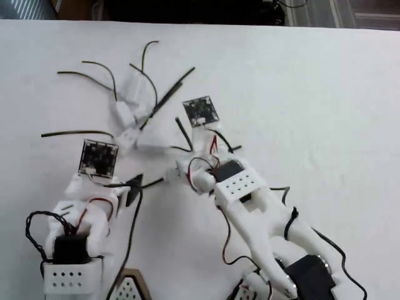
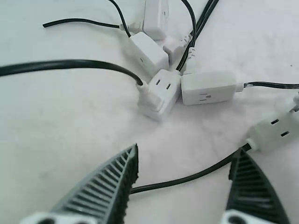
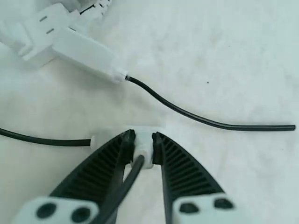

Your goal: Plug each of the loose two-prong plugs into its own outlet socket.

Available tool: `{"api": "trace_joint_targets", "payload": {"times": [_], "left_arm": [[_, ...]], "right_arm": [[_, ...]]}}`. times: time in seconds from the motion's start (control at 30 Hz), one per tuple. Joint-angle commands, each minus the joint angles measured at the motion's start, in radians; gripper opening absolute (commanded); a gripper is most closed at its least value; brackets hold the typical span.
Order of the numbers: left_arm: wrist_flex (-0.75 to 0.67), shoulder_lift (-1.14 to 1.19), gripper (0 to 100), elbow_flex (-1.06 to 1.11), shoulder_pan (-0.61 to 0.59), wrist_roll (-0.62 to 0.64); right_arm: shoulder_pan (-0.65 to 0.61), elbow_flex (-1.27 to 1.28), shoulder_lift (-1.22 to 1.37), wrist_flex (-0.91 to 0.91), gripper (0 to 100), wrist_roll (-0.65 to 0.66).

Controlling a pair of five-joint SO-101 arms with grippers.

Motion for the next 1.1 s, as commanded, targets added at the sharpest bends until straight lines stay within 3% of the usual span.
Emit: {"api": "trace_joint_targets", "payload": {"times": [0.0,0.4,0.7,1.07], "left_arm": [[-0.003,-0.013,31,-0.005,-0.01,-0.009],[0.0,-0.013,31,-0.005,-0.01,-0.009],[-0.002,-0.013,31,-0.005,-0.01,-0.011],[0.002,-0.013,31,-0.005,-0.01,-0.011]], "right_arm": [[0.015,-0.057,0.008,0.002,1.6,-0.006],[0.07,-0.057,0.059,0.025,1.6,-0.002],[0.004,-0.054,-0.005,0.125,1.6,-0.008],[0.021,-0.025,0.048,0.036,1.6,-0.005]]}}
